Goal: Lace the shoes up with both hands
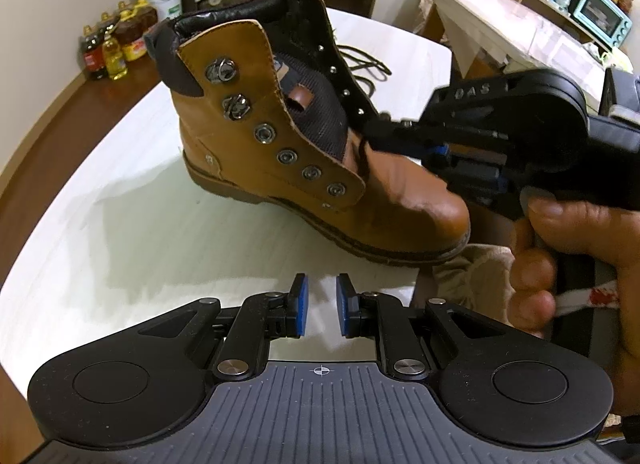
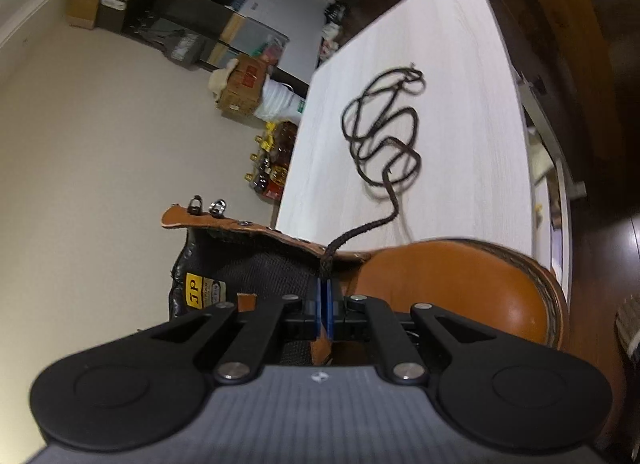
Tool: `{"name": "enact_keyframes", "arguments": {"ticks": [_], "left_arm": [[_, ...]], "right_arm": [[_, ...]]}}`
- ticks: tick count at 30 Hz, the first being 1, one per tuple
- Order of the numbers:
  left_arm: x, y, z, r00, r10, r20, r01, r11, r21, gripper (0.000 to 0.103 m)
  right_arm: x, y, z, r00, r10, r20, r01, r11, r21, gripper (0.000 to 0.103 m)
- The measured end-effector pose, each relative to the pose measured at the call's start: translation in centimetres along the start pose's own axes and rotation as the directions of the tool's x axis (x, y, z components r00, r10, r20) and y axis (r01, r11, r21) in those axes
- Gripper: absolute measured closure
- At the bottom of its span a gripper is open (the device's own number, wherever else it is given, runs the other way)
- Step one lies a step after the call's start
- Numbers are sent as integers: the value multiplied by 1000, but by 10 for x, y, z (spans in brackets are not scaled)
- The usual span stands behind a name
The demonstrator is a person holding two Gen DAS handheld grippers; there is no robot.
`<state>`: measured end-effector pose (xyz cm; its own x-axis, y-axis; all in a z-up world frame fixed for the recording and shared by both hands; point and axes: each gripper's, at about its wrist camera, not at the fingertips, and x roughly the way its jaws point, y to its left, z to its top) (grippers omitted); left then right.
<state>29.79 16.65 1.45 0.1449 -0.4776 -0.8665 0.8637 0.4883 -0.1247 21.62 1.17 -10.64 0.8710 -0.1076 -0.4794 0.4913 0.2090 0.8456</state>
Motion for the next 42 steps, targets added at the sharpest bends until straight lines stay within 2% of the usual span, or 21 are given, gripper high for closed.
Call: {"name": "enact_keyframes", "arguments": {"ticks": [4,11,14,24,28,30,32,36,42], "left_arm": [[2,1,-1,1000,3,1,-3,1000,-8,87],[4,1,2,1000,-7,15,7,1000,-21,87],[5,1,3,1000,-7,22,8,1000,-23,87],[10,-1,5,1000,-14,20,14,999,-29,87],[12,-2,6,1000,-16,22,17,999,-27,87],[12,-3,7,1000,-16,27,17,1000,-27,87],[13,-3,7,999,-17,31,18,1000,-24,87],[12,-4,8,999,-24,45,25,999,-22,87],[12,-6,8,998,-23,51,25,999,-27,87]], "right_arm": [[3,-9,0,999,2,-41,1,997,73,96],[4,-10,5,997,-10,-81,18,995,96,95],[1,-12,6,996,-19,-88,30,992,122,90],[-5,-27,6,990,-11,-140,51,957,287,90],[-3,-29,4,985,9,-172,47,947,317,90],[1,-29,4,983,13,-184,45,951,307,91],[3,-25,7,981,1,-192,52,961,271,97],[7,-12,19,975,1,-222,33,989,147,99],[23,7,35,945,-2,-327,-9,999,-32,99]]}}
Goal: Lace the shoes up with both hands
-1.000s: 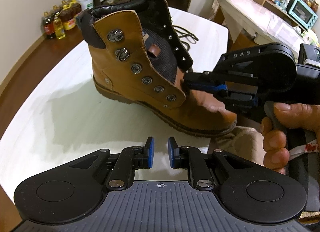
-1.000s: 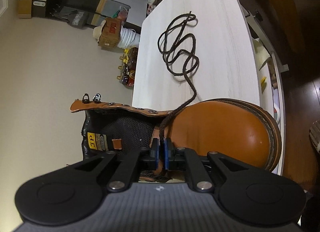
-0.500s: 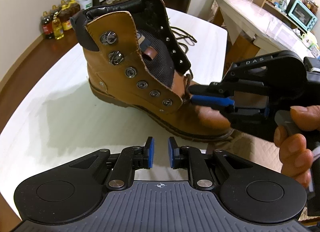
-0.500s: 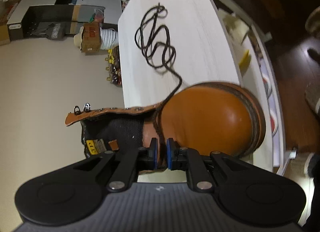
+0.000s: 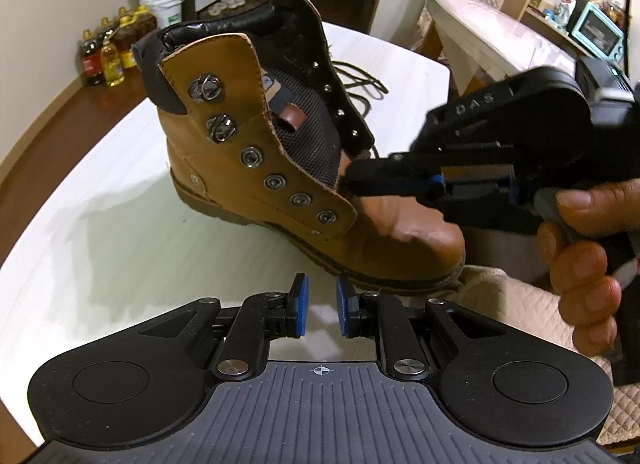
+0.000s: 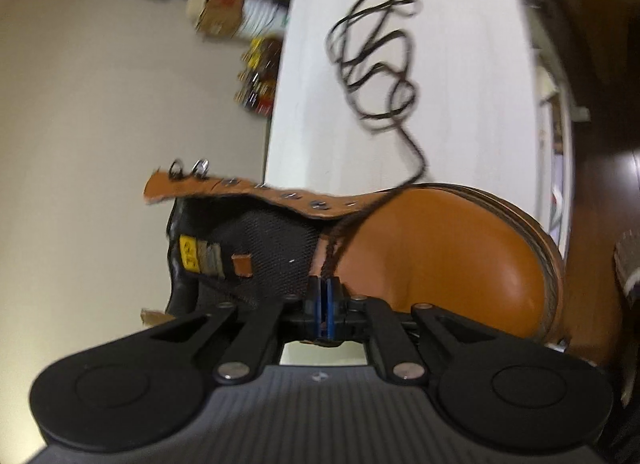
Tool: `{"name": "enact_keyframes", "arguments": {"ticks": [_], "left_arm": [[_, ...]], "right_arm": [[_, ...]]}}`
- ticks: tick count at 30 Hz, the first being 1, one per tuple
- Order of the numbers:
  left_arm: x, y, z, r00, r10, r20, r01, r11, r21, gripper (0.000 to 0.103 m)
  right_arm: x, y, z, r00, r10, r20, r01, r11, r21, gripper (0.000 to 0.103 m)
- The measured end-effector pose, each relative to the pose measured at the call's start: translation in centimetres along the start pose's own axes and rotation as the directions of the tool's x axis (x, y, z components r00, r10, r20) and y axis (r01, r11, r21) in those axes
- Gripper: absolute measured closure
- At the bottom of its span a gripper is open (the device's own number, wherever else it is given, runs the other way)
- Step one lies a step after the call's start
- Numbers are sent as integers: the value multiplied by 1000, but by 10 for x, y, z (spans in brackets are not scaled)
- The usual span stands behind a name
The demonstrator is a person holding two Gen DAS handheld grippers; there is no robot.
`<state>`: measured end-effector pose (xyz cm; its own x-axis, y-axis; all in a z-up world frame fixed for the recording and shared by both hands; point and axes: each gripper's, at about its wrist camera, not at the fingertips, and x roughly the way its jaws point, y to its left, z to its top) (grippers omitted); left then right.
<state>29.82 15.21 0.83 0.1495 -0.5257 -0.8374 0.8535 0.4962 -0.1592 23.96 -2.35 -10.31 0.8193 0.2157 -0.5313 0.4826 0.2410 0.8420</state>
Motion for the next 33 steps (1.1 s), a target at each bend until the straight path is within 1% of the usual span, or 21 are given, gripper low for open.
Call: {"name": "enact_keyframes", "arguments": {"ticks": [4,5,11,14,18,21,25,29,33], "left_arm": [[1,0,0,1000,3,7,-3,1000,-4,87],[1,0,0,1000,5,7,-5,1000,-6,87],[1,0,0,1000,12,10,-12,1000,-11,87],[3,0,0,1000,13,8,-13,1000,-13,87],[3,0,0,1000,12,8,-12,1000,-13,87],[4,0,0,1000,15,9,-14,1000,-12,87],[4,0,1,1000,26,13,-26,1000,0,87],[3,-2,4,999,40,32,-41,999,30,87],[5,-4,9,998,38,49,-41,997,65,87]], "right_arm": [[4,12,8,999,13,-41,-16,996,-87,99],[5,13,9,999,15,-45,-19,996,-91,99],[5,4,20,998,34,-59,-36,999,-28,99],[4,-1,25,994,48,-94,-49,999,-6,99],[7,-5,31,988,39,-146,-42,999,-16,99],[9,-6,32,985,44,-164,-47,999,-13,99],[13,-3,29,984,45,-170,-49,999,-21,99],[15,-1,25,982,41,-182,-48,998,-35,99],[14,-1,19,979,41,-198,-48,998,-34,99]]}}
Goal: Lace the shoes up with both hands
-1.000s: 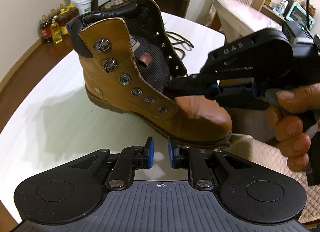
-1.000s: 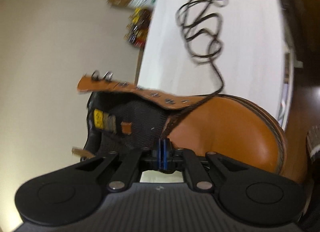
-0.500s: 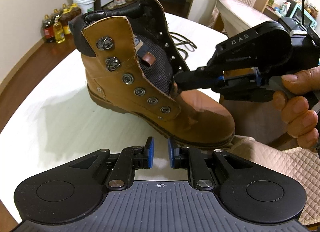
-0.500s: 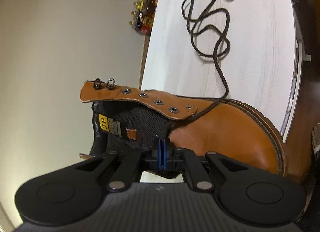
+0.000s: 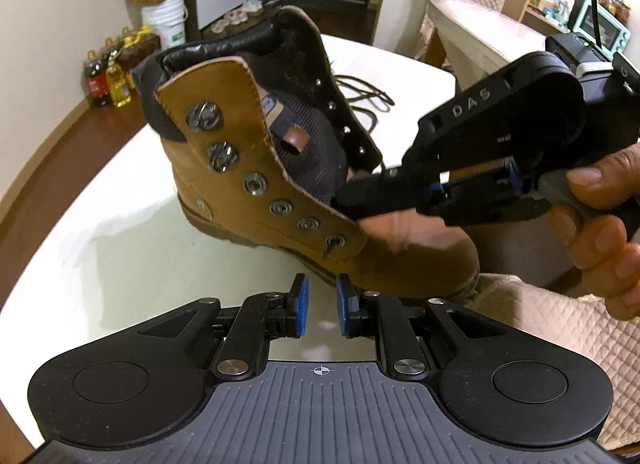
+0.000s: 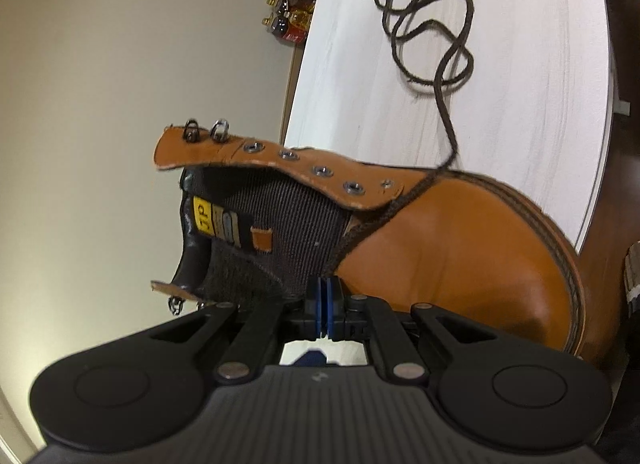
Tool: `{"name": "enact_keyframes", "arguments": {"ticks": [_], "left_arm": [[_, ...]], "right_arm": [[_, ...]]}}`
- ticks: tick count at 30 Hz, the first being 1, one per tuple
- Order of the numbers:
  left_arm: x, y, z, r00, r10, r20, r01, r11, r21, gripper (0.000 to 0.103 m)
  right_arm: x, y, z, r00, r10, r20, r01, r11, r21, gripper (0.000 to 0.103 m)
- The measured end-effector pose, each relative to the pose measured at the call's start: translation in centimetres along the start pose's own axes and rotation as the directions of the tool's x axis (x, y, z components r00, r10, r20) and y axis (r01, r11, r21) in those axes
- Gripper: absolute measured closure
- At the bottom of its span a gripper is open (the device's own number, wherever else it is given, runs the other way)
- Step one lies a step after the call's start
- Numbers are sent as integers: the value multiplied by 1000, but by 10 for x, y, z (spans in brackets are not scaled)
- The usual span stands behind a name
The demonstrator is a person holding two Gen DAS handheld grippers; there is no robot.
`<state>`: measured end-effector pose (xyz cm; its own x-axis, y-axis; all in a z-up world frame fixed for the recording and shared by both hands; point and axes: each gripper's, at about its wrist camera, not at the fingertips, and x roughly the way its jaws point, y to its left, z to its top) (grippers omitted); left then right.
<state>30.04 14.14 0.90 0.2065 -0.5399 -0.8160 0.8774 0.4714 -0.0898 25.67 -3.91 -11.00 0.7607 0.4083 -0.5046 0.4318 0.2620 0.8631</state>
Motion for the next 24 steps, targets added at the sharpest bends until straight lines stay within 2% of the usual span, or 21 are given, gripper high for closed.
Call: {"name": "enact_keyframes", "arguments": {"ticks": [6,9,10,11,14,18,19,22,24], "left_arm": [[7,-2,6,1000,19,10,-20,997,68,87],[12,-3,9,1000,0,1,0,994,109,87],[13,-4,10,1000,-6,-6,6,993,116,91],[15,-4,12,1000,-15,-22,18,992,124,100],[18,-5,14,997,-23,-68,31,992,120,101],[14,-4,3,991,15,-134,5,989,149,101],[9,2,-13,980,48,-194,-17,987,157,101],[2,20,-43,948,92,-304,-48,987,150,101],[-7,39,-75,897,145,-418,-86,984,157,101]], "right_arm": [[2,0,-3,1000,-6,-1,6,1000,-11,99],[2,0,-2,1000,-3,-3,3,1000,-13,99],[2,0,-2,1000,-2,-4,2,1000,-13,99],[2,-1,-2,1000,-1,-5,1,1000,-14,99],[1,-1,-3,1000,1,-5,-1,1000,-14,98],[-5,2,-2,1000,-6,4,7,999,-32,92],[-8,3,-2,1000,-13,11,14,999,-40,91],[-22,6,-2,999,-35,42,38,996,-78,91],[-35,5,1,993,-73,88,82,991,-107,91]]}}
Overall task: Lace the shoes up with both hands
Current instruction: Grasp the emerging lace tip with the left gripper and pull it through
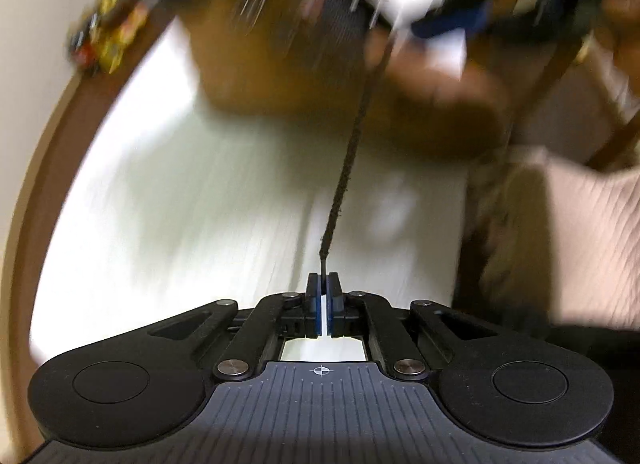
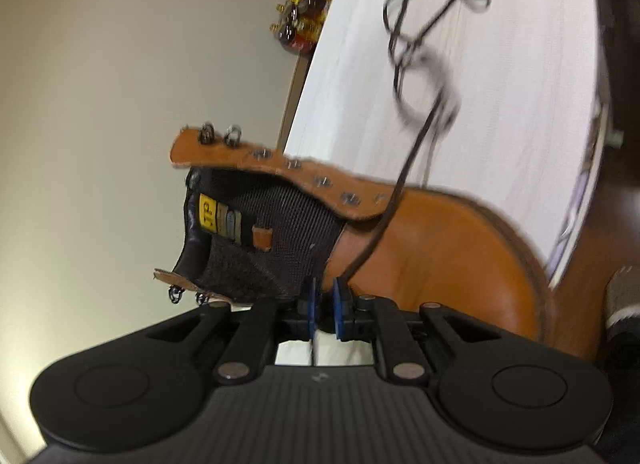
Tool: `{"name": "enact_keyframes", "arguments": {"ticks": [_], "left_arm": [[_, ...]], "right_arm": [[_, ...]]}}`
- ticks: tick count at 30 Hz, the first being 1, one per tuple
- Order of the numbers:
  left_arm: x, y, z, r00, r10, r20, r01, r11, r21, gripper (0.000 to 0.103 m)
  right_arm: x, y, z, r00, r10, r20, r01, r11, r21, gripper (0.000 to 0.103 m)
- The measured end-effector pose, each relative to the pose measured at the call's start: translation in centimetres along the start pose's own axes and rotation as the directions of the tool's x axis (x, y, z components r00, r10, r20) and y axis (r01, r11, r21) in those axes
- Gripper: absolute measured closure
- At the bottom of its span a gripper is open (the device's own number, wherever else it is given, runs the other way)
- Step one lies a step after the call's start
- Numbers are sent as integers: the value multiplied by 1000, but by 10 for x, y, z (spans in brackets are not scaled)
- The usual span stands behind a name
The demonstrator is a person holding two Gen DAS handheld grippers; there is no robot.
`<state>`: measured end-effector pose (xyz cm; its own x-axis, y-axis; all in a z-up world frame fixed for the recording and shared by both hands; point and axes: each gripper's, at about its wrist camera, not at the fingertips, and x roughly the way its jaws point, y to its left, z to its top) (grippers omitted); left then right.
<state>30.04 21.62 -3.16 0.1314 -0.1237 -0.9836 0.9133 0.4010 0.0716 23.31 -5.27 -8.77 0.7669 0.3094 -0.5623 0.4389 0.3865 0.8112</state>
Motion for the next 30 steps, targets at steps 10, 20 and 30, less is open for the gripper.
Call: {"name": "enact_keyframes", "arguments": {"ticks": [10,20,30], "left_arm": [[18,53,-44,975,143,-172,-170,973,-159,101],[6,40,-28,976,127,-174,-166,958,-232,101],[7,27,-1,983,105,-152,-144,952,-269,101]], "right_arm": [[-11,-6,47,973,-207,106,222,961,-164,90],[54,31,96,867,-479,137,424,564,-709,89],[15,-61,171,899,-435,43,437,895,-85,85]]}}
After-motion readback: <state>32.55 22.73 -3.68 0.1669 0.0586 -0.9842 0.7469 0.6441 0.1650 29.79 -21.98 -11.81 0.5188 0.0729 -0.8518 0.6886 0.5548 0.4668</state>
